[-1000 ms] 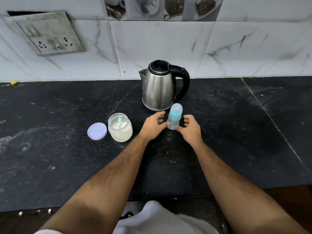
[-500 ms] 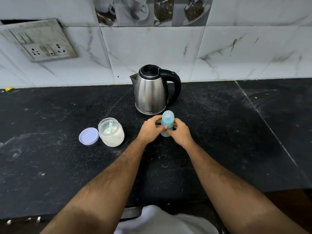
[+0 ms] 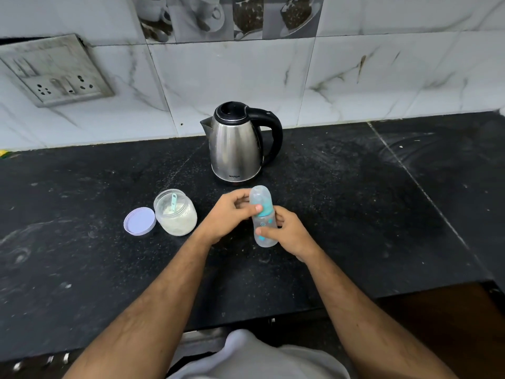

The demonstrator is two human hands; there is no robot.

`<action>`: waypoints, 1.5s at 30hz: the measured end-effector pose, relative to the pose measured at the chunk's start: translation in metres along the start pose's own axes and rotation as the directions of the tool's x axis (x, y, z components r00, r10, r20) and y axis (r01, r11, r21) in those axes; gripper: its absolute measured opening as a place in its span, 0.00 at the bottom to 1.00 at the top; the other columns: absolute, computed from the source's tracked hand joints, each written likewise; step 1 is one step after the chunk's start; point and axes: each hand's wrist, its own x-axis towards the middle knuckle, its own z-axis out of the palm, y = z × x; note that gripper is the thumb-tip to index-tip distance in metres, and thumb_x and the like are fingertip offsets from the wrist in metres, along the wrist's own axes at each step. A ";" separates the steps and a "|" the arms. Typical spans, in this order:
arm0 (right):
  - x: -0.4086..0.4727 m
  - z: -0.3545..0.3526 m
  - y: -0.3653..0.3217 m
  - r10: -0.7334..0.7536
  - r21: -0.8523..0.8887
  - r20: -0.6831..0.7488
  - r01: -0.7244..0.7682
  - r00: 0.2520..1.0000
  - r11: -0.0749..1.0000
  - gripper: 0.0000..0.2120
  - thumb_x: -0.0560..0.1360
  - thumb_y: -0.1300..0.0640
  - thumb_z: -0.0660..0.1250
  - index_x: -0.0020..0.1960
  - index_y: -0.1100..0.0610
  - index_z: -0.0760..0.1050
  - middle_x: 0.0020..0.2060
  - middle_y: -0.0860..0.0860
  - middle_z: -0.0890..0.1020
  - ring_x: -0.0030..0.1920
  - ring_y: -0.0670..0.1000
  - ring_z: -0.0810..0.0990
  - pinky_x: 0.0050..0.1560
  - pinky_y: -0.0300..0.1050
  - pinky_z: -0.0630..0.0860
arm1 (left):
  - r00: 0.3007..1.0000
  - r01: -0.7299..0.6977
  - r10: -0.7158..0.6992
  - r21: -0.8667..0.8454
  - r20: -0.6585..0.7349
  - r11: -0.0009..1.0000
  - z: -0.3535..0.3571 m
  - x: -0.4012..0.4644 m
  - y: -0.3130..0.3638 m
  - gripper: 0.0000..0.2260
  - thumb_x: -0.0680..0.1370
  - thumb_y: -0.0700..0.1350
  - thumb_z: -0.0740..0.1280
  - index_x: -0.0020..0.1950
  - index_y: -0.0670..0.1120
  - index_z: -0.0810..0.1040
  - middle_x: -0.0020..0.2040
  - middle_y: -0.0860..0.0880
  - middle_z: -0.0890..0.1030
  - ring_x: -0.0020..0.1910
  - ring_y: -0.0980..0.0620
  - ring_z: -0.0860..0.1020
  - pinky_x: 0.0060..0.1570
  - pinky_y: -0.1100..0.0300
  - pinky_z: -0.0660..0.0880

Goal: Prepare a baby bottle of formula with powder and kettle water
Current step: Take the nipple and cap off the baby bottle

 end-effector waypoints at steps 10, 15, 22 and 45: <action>-0.019 0.009 -0.016 -0.021 0.027 0.125 0.017 0.992 0.999 0.21 0.69 0.54 0.76 0.60 0.54 0.77 0.53 0.52 0.85 0.55 0.52 0.84 0.60 0.56 0.79 | 0.997 -0.047 0.051 -0.068 0.059 0.997 -0.012 -0.014 0.019 0.16 0.77 0.35 0.69 0.64 0.40 0.77 0.58 0.40 0.83 0.55 0.49 0.82 0.59 0.55 0.78; -0.020 0.021 -0.021 -0.082 -0.078 0.005 0.082 0.997 0.994 0.19 0.72 0.56 0.75 0.61 0.52 0.76 0.53 0.48 0.83 0.54 0.47 0.83 0.59 0.53 0.80 | 0.990 -0.111 0.106 -0.049 -0.092 0.993 -0.004 -0.017 0.019 0.13 0.78 0.37 0.69 0.62 0.41 0.78 0.50 0.46 0.85 0.49 0.53 0.83 0.51 0.59 0.79; -0.024 0.032 -0.017 -0.074 -0.078 -0.095 0.066 0.993 0.995 0.21 0.72 0.55 0.76 0.63 0.53 0.75 0.54 0.46 0.82 0.55 0.46 0.81 0.59 0.48 0.79 | 0.988 -0.105 0.094 -0.086 -0.124 0.991 -0.001 -0.019 0.018 0.14 0.77 0.38 0.71 0.63 0.40 0.78 0.50 0.46 0.86 0.50 0.52 0.84 0.51 0.58 0.80; -0.028 -0.036 0.027 0.062 -0.067 -0.454 -0.104 0.889 0.992 0.23 0.68 0.57 0.79 0.60 0.51 0.74 0.52 0.43 0.80 0.54 0.45 0.79 0.56 0.41 0.76 | 0.978 0.045 0.051 0.447 -0.201 0.893 0.036 0.068 -0.033 0.25 0.70 0.42 0.78 0.65 0.47 0.77 0.57 0.53 0.77 0.54 0.57 0.78 0.56 0.65 0.72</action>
